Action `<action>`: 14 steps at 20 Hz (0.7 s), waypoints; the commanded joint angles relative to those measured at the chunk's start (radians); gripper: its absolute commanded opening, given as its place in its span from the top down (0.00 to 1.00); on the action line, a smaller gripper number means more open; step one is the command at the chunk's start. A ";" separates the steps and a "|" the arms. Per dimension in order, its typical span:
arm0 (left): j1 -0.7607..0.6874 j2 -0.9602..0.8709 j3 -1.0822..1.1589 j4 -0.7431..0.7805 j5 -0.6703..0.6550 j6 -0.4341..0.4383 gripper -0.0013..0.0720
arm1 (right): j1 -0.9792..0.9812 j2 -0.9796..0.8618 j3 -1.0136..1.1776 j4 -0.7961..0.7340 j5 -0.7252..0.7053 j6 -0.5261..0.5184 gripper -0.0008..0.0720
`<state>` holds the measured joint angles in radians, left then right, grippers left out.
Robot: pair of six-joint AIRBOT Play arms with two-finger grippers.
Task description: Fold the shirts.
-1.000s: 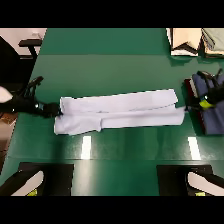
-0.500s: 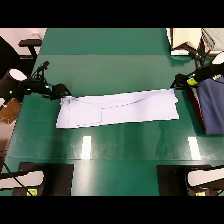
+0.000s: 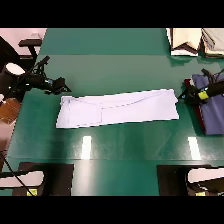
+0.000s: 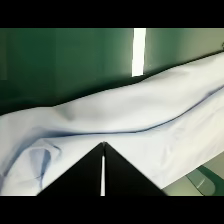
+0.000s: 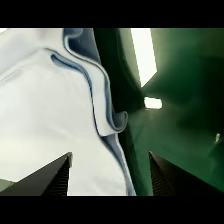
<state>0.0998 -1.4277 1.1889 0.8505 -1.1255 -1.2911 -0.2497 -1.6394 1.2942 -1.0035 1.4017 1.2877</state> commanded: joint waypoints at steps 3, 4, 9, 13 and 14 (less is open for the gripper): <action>-0.129 -0.001 0.003 -0.027 0.082 0.008 0.93 | 0.008 -0.055 -0.117 0.123 -0.047 -0.052 0.23; -0.164 -0.001 0.003 -0.027 0.113 0.006 0.94 | 0.032 -0.062 -0.119 0.122 -0.063 -0.061 0.27; -0.349 -0.014 0.004 -0.008 0.284 -0.116 0.95 | 0.104 0.022 -0.116 0.122 -0.185 -0.089 0.96; -0.492 -0.121 0.079 -0.008 0.344 -0.116 0.95 | 0.119 0.184 -0.058 0.150 -0.119 -0.087 0.96; -0.521 -0.163 0.116 -0.009 0.338 -0.116 0.95 | 0.134 0.220 -0.017 0.162 -0.096 -0.083 0.97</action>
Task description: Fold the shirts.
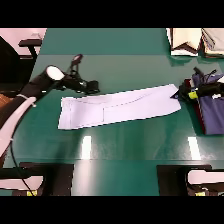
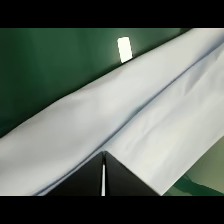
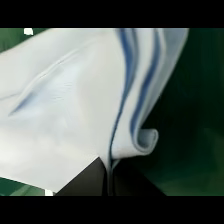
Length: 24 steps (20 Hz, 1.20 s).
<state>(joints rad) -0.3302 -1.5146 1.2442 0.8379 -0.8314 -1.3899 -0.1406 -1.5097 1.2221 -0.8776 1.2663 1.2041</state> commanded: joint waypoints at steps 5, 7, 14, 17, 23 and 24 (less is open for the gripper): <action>-0.200 -0.286 0.261 0.004 -0.022 -0.032 0.95 | 0.154 0.166 0.257 0.146 0.100 0.057 0.97; -0.226 -0.339 0.306 0.003 -0.036 -0.054 0.95 | 0.220 0.165 0.319 0.164 0.104 0.079 0.97; -0.260 -0.398 0.332 0.013 -0.045 -0.073 0.95 | 0.399 0.165 0.394 0.178 0.073 0.098 0.96; -0.218 -0.383 0.393 0.027 -0.124 -0.071 0.95 | 0.459 0.165 0.394 0.179 0.037 0.097 0.96; 0.048 -0.067 0.418 0.233 -0.188 -0.087 0.95 | 0.710 0.118 0.395 0.180 -0.079 0.073 0.96; 0.103 -0.002 0.418 0.275 -0.208 -0.087 0.95 | 0.772 0.093 0.395 0.181 -0.130 0.063 0.96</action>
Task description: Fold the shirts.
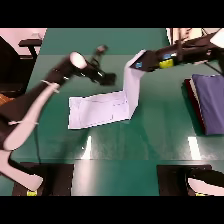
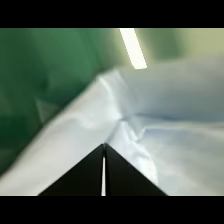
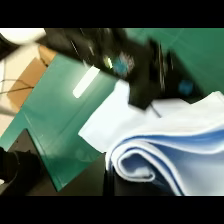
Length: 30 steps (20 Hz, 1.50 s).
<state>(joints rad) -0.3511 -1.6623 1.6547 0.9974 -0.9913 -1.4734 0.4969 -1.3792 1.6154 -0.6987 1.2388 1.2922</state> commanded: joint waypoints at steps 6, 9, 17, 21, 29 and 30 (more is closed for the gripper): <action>0.368 0.412 0.007 0.241 -0.138 0.008 0.95 | 0.426 -0.283 0.111 -0.004 -0.294 -0.057 0.30; 0.410 0.449 0.007 0.240 -0.167 0.008 0.95 | 0.423 -0.356 0.218 -0.078 -0.146 -0.055 0.30; 0.409 0.449 0.006 0.233 -0.250 0.016 0.95 | 0.084 -0.180 -0.127 -0.220 -0.009 0.010 0.31; 0.409 0.444 -0.001 0.195 -0.254 0.030 0.95 | -0.149 -0.111 -0.405 -0.183 -0.094 0.076 0.24; 0.409 0.445 -0.040 0.144 -0.248 0.041 0.95 | -0.155 -0.322 -0.474 0.164 -0.134 -0.056 0.17; 0.409 0.445 -0.040 0.144 -0.248 0.041 0.95 | -0.129 -0.343 -0.474 0.211 -0.146 -0.069 0.17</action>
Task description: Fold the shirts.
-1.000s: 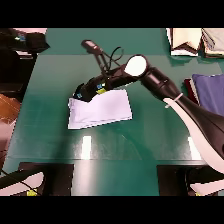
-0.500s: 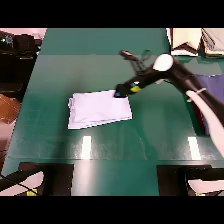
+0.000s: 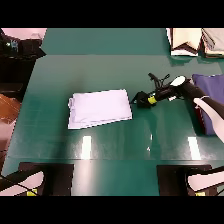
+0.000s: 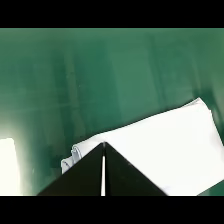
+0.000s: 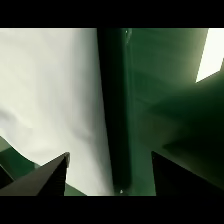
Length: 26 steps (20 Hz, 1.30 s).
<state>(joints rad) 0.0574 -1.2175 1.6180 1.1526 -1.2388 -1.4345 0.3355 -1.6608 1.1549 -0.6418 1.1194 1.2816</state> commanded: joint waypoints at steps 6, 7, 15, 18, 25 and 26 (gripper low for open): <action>-0.013 0.000 -0.004 -0.038 0.004 0.003 0.95 | 0.160 -0.105 0.018 0.219 -0.134 -0.147 0.66; -0.031 0.000 -0.004 -0.033 0.007 0.003 0.95 | 0.167 -0.105 0.045 0.219 -0.137 -0.168 0.81; -0.265 0.000 -0.004 -0.028 0.059 0.002 0.95 | -0.027 0.057 0.341 -0.260 -0.135 0.050 0.96; -0.325 0.000 -0.004 -0.028 0.081 0.002 0.95 | -0.246 0.140 0.409 -0.383 -0.102 0.131 0.96; -0.394 0.000 -0.004 -0.047 0.155 0.001 0.95 | -0.734 0.206 0.425 -0.370 -0.100 0.143 0.96; -0.394 0.000 -0.004 -0.046 0.154 0.001 0.95 | -0.778 0.206 0.426 -0.369 -0.109 0.143 0.96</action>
<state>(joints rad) -0.3218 -1.2175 1.6142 1.1160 -1.1080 -1.4322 -0.2893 -1.4693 1.5730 -1.0012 1.0180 1.4117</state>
